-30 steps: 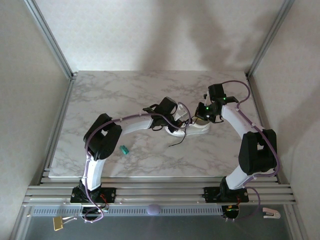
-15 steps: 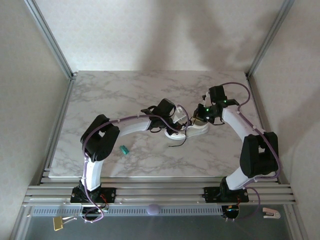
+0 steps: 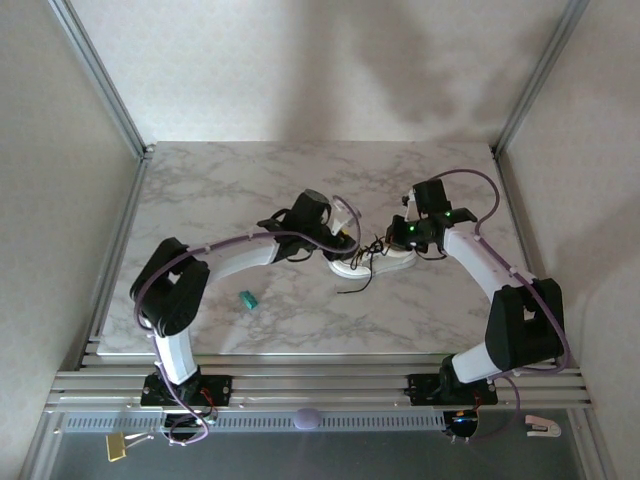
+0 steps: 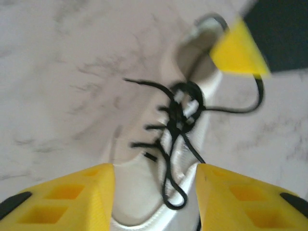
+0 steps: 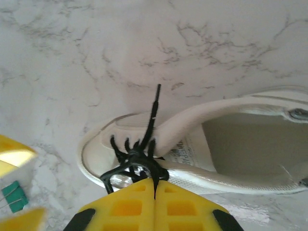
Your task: Tie the shoes
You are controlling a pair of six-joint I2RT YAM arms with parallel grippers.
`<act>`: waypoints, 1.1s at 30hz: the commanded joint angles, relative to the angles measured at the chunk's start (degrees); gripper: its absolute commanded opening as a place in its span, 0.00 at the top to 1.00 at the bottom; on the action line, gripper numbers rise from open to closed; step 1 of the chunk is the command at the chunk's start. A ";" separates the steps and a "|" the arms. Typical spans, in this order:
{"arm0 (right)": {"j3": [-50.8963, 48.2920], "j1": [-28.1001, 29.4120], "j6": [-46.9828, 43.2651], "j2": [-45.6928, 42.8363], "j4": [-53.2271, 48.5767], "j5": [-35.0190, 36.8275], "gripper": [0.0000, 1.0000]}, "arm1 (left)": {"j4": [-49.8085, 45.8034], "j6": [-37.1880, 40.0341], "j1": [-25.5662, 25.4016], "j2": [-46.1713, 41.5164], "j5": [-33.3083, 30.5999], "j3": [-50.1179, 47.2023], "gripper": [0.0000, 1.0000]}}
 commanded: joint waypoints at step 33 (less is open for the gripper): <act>1.69 1.16 0.03 11.66 5.81 -2.54 1.00 | 9.04 -18.25 -1.74 4.92 -3.68 -8.72 0.58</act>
